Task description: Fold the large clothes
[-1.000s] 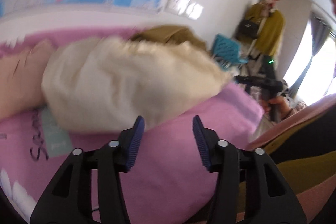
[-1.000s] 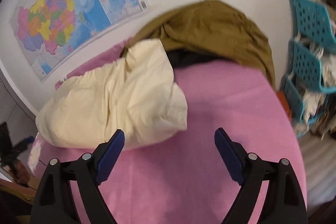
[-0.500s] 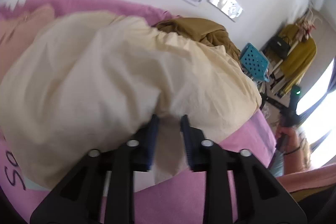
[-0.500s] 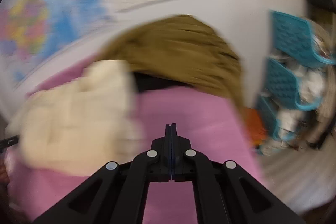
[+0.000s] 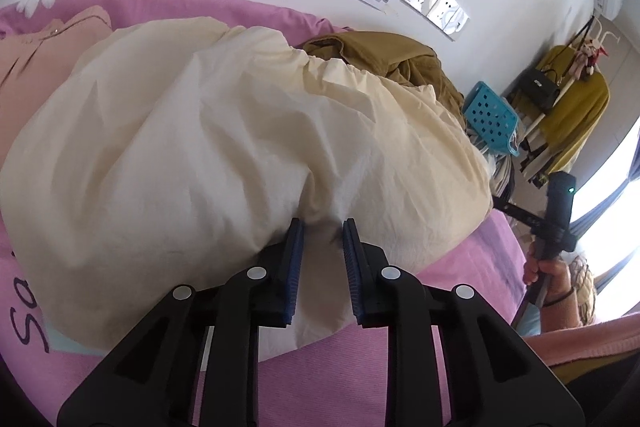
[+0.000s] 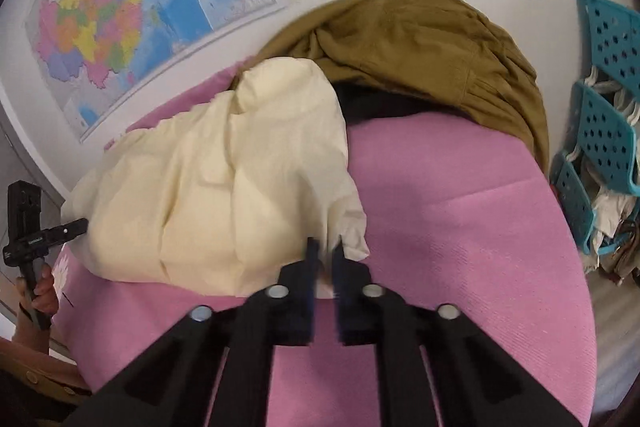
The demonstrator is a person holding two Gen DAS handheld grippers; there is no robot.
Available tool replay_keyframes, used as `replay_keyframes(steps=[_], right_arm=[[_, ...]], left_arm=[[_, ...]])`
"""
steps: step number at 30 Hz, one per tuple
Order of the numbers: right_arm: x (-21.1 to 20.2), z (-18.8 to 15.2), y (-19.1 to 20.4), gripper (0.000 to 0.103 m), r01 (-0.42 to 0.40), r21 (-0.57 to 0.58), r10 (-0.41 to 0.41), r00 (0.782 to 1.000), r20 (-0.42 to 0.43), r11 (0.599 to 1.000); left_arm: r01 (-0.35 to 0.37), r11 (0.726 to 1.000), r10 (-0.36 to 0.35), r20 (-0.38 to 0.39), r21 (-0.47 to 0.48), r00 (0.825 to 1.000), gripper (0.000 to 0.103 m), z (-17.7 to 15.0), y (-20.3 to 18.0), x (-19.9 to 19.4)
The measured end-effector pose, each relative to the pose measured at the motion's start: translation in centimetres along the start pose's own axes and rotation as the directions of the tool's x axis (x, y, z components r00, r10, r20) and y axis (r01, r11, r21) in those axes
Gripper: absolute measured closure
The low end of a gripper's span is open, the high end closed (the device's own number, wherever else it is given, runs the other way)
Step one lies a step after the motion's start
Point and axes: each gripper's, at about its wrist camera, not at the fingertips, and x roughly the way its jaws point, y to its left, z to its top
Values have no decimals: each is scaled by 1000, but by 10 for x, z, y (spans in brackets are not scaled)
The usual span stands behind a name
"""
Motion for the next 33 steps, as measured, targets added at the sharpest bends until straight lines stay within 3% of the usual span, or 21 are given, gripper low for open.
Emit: replay_keyframes(steps=[5, 7, 9, 11, 12, 13, 14, 15, 16, 17, 18, 20, 24, 27, 28, 30, 32, 33], right_arm=[[-10, 10, -14, 103, 113, 55, -117, 991, 71, 992], [-9, 11, -29, 103, 268, 80, -274, 959, 77, 960], [-13, 8, -50, 103, 81, 211, -98, 993, 71, 974], [-24, 9, -35, 99, 120, 139, -136, 985, 107, 983], [-32, 11, -27, 95, 71, 124, -88, 987, 135, 990], [-34, 12, -21, 83, 32, 121, -49, 989, 143, 992], [-35, 15, -11, 50, 8, 101, -23, 989, 149, 995], [-33, 17, -6, 42, 5, 78, -17, 988, 153, 997], [-26, 19, 5, 42, 8, 36, -13, 991, 136, 999], [-17, 22, 10, 49, 18, 21, -20, 994, 105, 1000], [-2, 24, 10, 73, 3, 17, -3, 999, 48, 1000], [13, 24, 1, 97, 30, 33, -30, 1000, 8, 999], [27, 18, -38, 95, -53, 216, 54, 999, -1, 975], [21, 17, -32, 88, -13, 222, 14, 1000, -4, 975], [9, 19, -26, 82, 16, 213, -22, 999, 27, 977], [-7, 29, -20, 53, 21, 198, -41, 994, 99, 980], [-18, 40, 5, 53, -19, 106, 3, 989, 149, 994], [-17, 45, 21, 52, -18, 47, 10, 989, 147, 999]], left_arm=[[18, 999, -19, -14, -41, 1000, 85, 1, 6, 2], [28, 998, -30, -17, -64, 999, 86, 1, 11, 2], [21, 998, -22, -16, -54, 1000, 86, 0, 9, 2], [-21, 1000, 21, -15, 5, 1000, 86, -1, -2, 1], [-33, 999, 33, -13, 21, 999, 86, 0, -4, 0], [-38, 999, 38, -11, 32, 999, 83, 0, -7, 0], [-30, 999, 31, -11, 41, 999, 76, 1, -10, -1], [-23, 999, 23, -8, 48, 1000, 72, 2, -11, -2], [-19, 998, 19, 1, 59, 1000, 67, 2, -13, -3], [-21, 997, 21, 4, 68, 1000, 65, 2, -15, -3], [-29, 997, 29, 0, 73, 1000, 65, 2, -17, -2], [-29, 997, 30, -4, 68, 1000, 65, 1, -15, -1], [-6, 999, 6, -12, 32, 1000, 71, 2, -6, -2], [-11, 999, 11, -4, 34, 1000, 70, 5, -8, -9], [-23, 999, 23, 9, 48, 1000, 64, 6, -11, -14], [-64, 994, 59, 58, 87, 997, 48, 8, -21, -25], [-153, 978, 134, 132, 145, 982, 23, 14, -36, -36], [-190, 967, 164, 153, 169, 974, 23, 16, -40, -38]])
